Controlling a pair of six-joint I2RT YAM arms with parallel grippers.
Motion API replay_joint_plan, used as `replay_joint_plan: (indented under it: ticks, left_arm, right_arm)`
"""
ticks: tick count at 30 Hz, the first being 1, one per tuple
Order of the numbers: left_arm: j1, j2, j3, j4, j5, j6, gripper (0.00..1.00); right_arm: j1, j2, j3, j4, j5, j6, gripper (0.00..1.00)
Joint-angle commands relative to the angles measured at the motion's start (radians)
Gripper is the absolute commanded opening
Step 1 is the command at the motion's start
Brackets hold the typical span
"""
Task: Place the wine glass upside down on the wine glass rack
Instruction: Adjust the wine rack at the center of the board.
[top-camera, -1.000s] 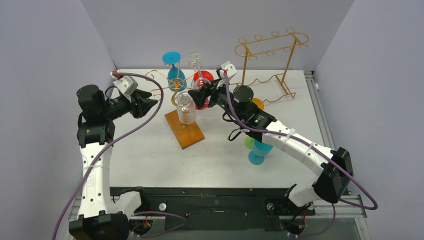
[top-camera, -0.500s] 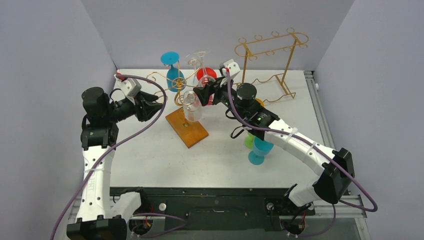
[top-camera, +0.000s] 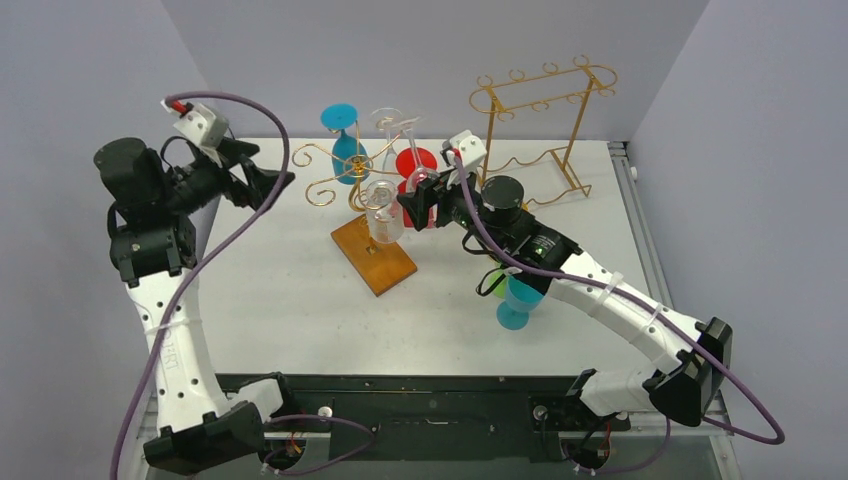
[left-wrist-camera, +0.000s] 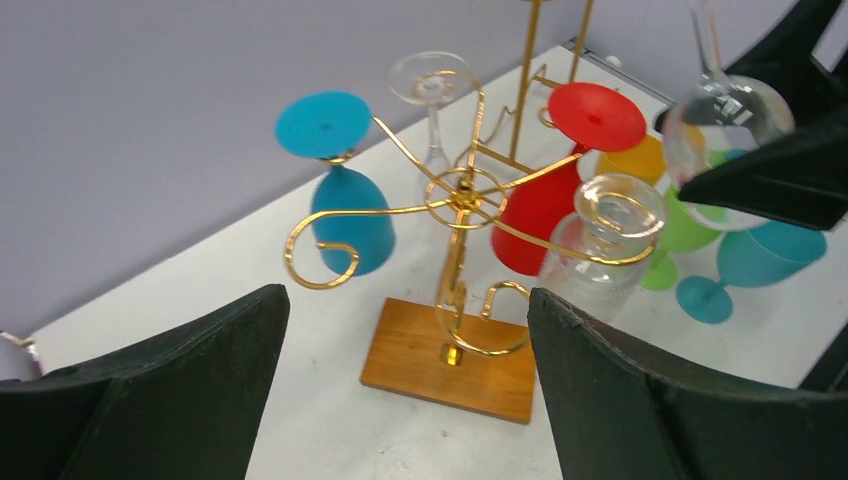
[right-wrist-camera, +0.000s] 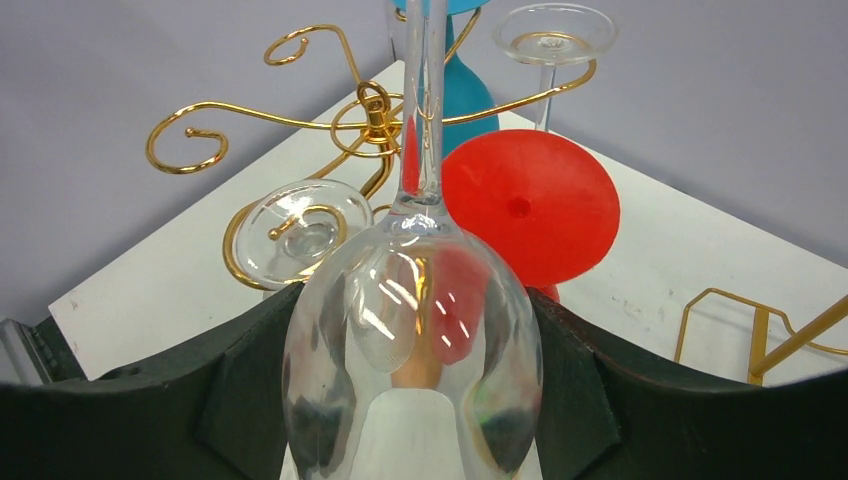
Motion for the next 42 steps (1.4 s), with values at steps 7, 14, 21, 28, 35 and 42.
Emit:
replay_joint_plan:
  ticks: [7, 14, 21, 28, 35, 42]
  left_arm:
    - [0.052, 0.19, 0.023, 0.267, -0.17, -0.174, 0.68]
    - [0.024, 0.292, -0.016, 0.355, -0.209, -0.116, 0.6]
    - [0.008, 0.387, -0.018, 0.473, -0.237, -0.135, 0.61]
    - [-0.051, 0.49, 0.025, 0.573, -0.244, -0.172, 0.64]
    - [-0.074, 0.565, 0.082, 0.636, -0.225, -0.232, 0.64]
    - [-0.08, 0.595, 0.09, 0.685, -0.089, -0.278, 0.64]
  right_arm:
    - [0.091, -0.08, 0.067, -0.026, 0.106, -0.028, 0.0]
    - [0.143, -0.09, 0.096, -0.038, 0.15, -0.026, 0.0]
    - [0.23, -0.053, 0.146, -0.049, 0.214, -0.034, 0.0]
    - [0.314, 0.023, 0.163, -0.007, 0.279, 0.001, 0.0]
    - [0.319, 0.137, 0.218, 0.057, 0.263, 0.024, 0.0]
    - [0.303, 0.202, 0.235, 0.094, 0.287, 0.041, 0.0]
